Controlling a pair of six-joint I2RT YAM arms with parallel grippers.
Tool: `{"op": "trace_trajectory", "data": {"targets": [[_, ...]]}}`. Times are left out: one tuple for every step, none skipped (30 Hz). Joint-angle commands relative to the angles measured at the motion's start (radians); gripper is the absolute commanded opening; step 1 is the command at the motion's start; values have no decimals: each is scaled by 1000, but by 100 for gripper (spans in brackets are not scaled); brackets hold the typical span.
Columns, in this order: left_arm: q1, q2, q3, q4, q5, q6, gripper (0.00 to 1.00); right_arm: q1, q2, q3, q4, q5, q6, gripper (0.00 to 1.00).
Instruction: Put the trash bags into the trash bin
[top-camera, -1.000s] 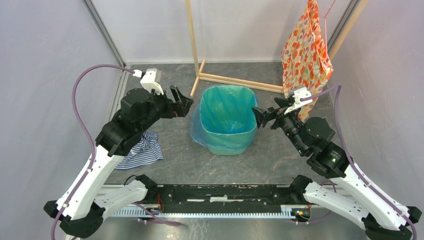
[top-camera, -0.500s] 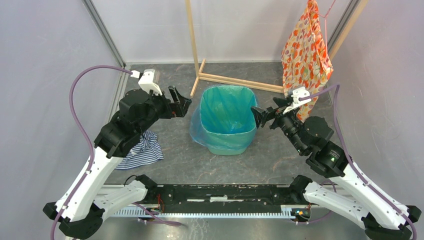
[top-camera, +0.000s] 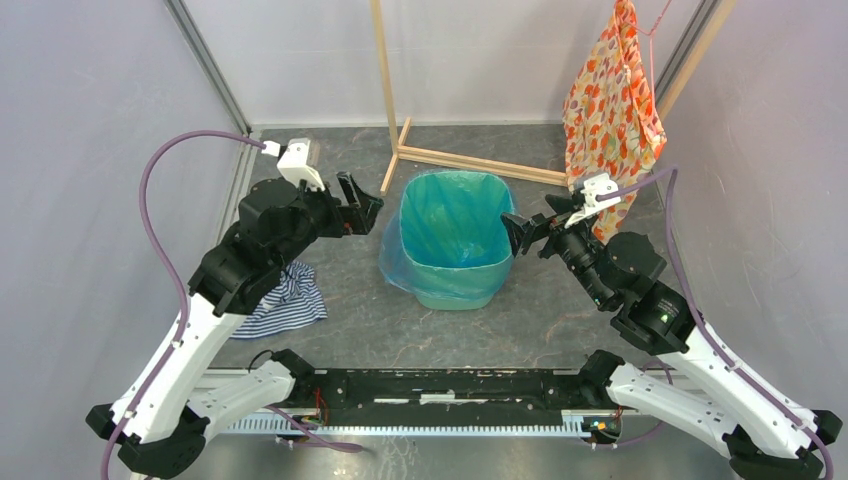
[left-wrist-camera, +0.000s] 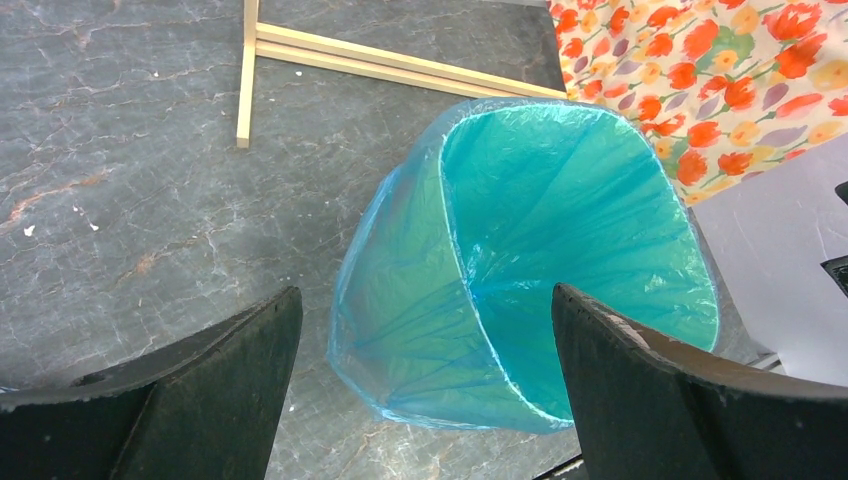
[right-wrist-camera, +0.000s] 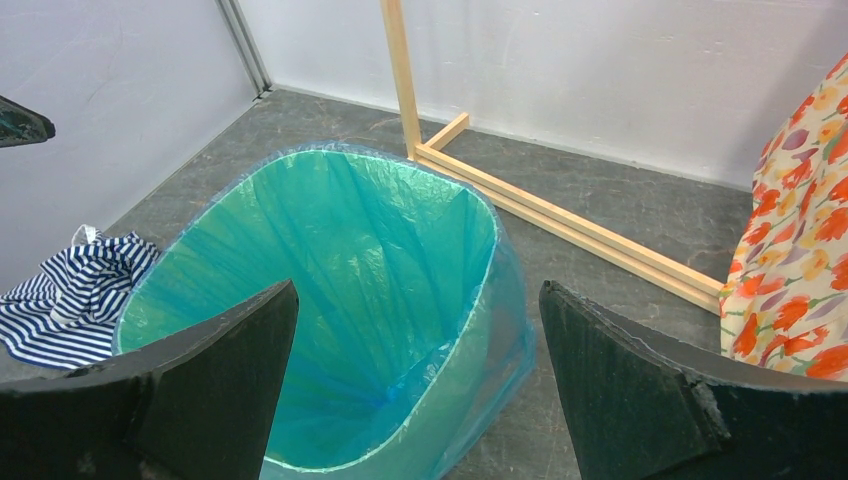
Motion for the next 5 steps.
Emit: {"op": "trace_trajectory", "data": {"targets": [[-1, -10, -3, 30, -11, 45, 100, -1, -7, 41, 32, -3, -6, 98], [-2, -11, -3, 30, -10, 45, 100, -1, -6, 41, 32, -4, -6, 98], [-1, -10, -5, 29, -10, 44, 100, -1, -4, 41, 32, -6, -6, 98], [-1, -11, -5, 30, -12, 45, 100, -1, -3, 41, 31, -7, -4, 98], [-1, -12, -6, 29, -12, 42, 100, -1, -3, 43, 29, -9, -5, 98]]}}
